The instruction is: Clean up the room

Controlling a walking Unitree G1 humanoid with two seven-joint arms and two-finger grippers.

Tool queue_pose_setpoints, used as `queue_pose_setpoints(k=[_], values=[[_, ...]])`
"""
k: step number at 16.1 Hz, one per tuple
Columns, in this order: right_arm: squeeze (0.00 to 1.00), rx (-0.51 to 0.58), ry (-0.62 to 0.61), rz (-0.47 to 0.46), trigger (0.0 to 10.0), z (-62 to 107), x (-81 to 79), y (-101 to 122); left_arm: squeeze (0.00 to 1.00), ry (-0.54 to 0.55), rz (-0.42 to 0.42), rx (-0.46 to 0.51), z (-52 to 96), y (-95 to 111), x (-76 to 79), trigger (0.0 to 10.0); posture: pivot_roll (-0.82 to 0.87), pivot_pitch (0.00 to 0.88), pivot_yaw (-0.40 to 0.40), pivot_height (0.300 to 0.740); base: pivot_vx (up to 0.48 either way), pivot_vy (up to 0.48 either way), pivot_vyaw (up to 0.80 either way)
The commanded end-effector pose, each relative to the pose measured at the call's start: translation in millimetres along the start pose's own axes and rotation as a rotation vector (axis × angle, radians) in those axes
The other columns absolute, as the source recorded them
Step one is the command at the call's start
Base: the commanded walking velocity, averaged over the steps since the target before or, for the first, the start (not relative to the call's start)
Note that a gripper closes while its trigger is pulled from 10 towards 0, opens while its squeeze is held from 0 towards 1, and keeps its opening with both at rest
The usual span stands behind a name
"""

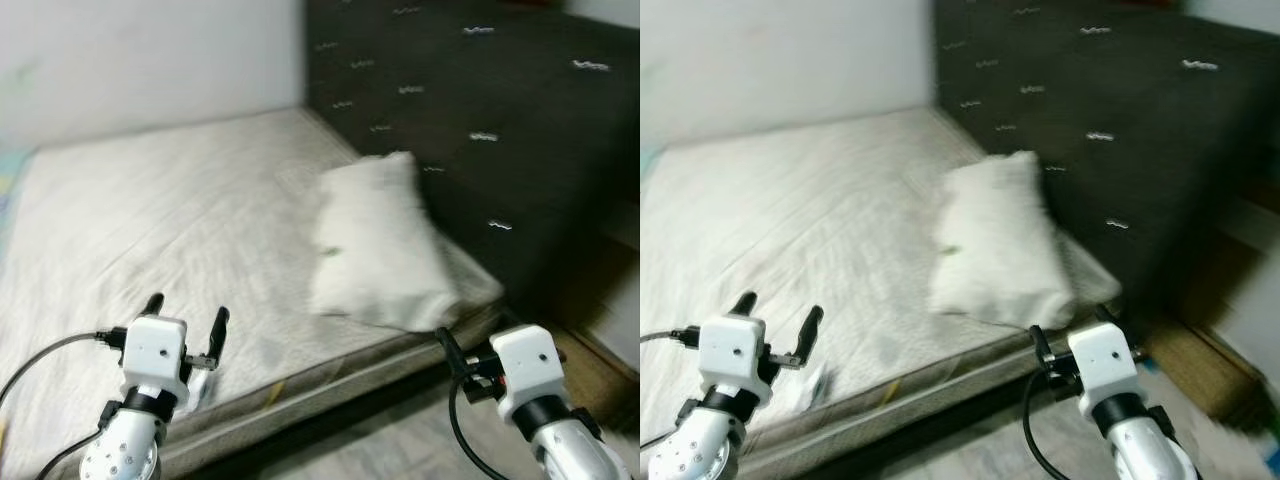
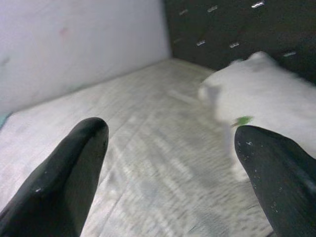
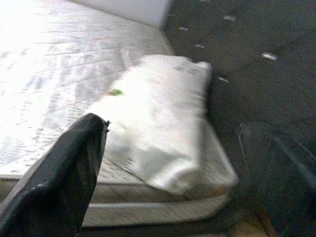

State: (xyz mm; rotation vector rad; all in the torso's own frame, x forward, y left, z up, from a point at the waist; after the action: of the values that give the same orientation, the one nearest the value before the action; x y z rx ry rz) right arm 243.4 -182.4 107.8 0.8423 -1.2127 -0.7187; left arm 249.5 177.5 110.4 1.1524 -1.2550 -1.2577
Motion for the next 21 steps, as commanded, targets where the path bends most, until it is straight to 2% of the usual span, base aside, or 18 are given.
queue_pose_setpoints(k=[1,4,6,11,18,21], values=[[0.00,0.013,-0.002,-0.003,10.0,-0.7,0.6,3,0.00,0.001,-0.006,-0.002,-0.1,0,-1.8,10.0,-0.02,0.015,-0.041,0.740,0.000,0.000,0.80],[0.00,0.031,0.010,-0.001,10.0,-5.9,-1.7,5,0.00,0.071,-0.028,0.022,-0.9,3,-8.4,10.0,-0.01,0.010,-0.043,0.740,0.000,0.000,0.80],[0.00,0.050,0.017,0.003,10.0,-12.0,-2.0,9,0.00,0.033,-0.021,0.025,-1.5,4,-5.9,10.0,-0.01,0.004,-0.044,0.740,0.000,0.000,0.80],[0.00,0.069,0.029,-0.001,10.0,-17.5,-5.2,12,0.00,0.019,0.013,0.018,0.4,3,-2.8,10.0,0.00,0.001,-0.046,0.740,0.000,0.000,0.80],[0.00,0.083,0.036,-0.021,10.0,-20.5,-7.5,12,0.00,-0.032,0.028,0.018,0.1,5,4.0,10.0,0.00,0.006,-0.038,0.740,0.000,0.000,0.00],[0.00,0.090,0.040,-0.016,10.0,-23.6,-7.2,14,0.00,-0.036,0.030,0.019,0.0,5,4.2,10.0,0.01,0.007,-0.037,0.740,0.256,0.000,0.00]])
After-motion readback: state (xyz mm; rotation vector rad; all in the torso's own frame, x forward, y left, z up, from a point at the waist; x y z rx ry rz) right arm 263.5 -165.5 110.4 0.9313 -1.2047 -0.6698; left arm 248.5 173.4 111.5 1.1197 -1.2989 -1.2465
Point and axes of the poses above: a point about 5 cm out from each wrist's last joint towards the gripper, its own z axis pointing back from the gripper into the wrist, its own y axis along the axis of the wrist's last joint, x = y × z, the point moved 5 cm from there along -z, pointing out of the wrist towards the gripper, and after that the axes turned 12 degrees about z, right-handed, at the moved point
